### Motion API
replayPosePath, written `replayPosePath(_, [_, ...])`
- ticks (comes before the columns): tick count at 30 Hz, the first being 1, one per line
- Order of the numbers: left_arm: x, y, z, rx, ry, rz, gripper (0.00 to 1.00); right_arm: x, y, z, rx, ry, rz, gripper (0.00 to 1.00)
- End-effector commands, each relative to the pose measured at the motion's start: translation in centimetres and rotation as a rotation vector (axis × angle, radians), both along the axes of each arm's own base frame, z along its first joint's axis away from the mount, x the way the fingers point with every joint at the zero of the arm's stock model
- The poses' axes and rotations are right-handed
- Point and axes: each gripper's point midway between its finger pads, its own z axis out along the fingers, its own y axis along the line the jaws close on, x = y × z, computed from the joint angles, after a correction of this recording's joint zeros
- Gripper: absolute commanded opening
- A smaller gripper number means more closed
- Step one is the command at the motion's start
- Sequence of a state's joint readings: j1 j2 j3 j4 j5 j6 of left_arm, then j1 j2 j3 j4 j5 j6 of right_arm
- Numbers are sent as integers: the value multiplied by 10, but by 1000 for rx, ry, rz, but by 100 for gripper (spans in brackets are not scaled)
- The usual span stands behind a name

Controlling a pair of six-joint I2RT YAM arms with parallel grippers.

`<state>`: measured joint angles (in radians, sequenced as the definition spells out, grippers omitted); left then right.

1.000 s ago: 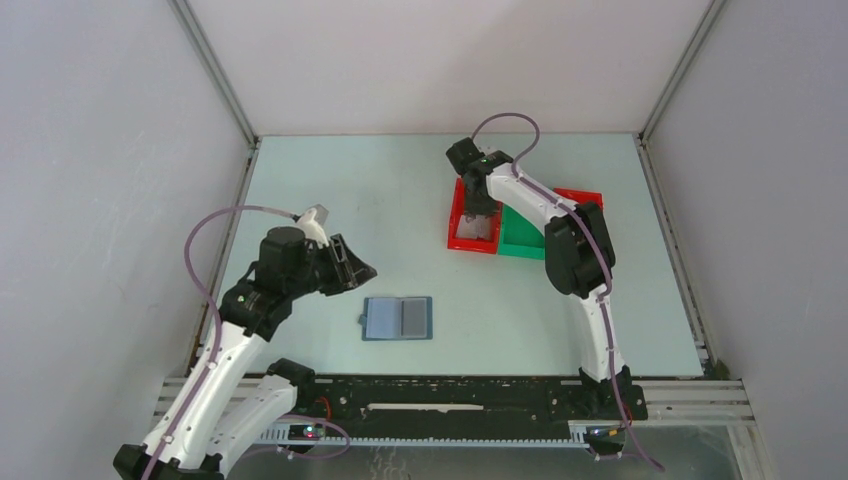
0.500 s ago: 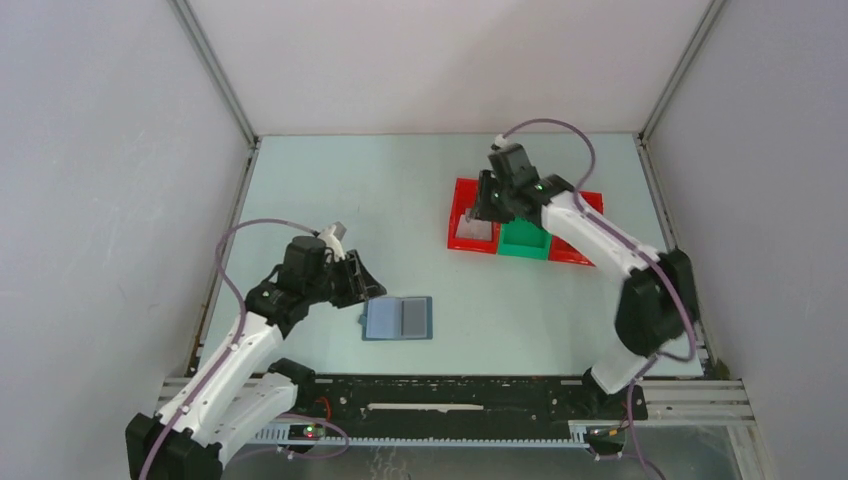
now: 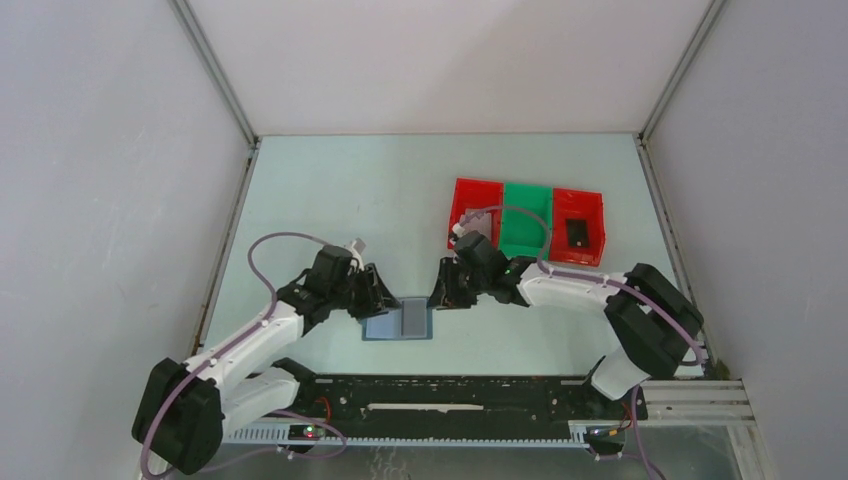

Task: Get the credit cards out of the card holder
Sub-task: Remove the credit card from the card holder.

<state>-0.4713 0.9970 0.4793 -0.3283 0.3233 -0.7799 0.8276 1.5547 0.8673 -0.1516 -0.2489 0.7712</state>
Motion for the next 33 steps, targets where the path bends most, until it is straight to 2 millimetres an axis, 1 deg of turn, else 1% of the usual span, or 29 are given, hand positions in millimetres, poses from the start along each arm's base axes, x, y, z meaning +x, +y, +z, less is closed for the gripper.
replayPosePath(1, [12,1,-2,-8,-27,55,46,10,33,16,172,-5,-48,38])
replayPosePath(3, [11,1,-9,-20,-7,59,46,6,37,8,167,14,-41,38])
replayPosePath(6, [10,7,-19,-6,19,72,46,2,39,-1,153,33,-36,38])
replayPosePath(8, [10,13,-22,-2,27,89,45,0,39,-7,144,42,-37,38])
replayPosePath(14, [14,27,-22,5,25,132,45,-6,38,-26,104,72,-44,38])
replayPosePath(18, [11,33,-30,27,47,143,45,-5,34,-37,73,78,-68,38])
replayPosePath(21, [10,36,-39,43,67,145,45,-6,30,-41,59,76,-80,38])
replayPosePath(26, [8,37,-48,53,90,147,45,-7,28,-41,53,67,-83,38])
replayPosePath(33, [7,37,-52,61,106,148,44,-9,34,-40,70,66,-63,38])
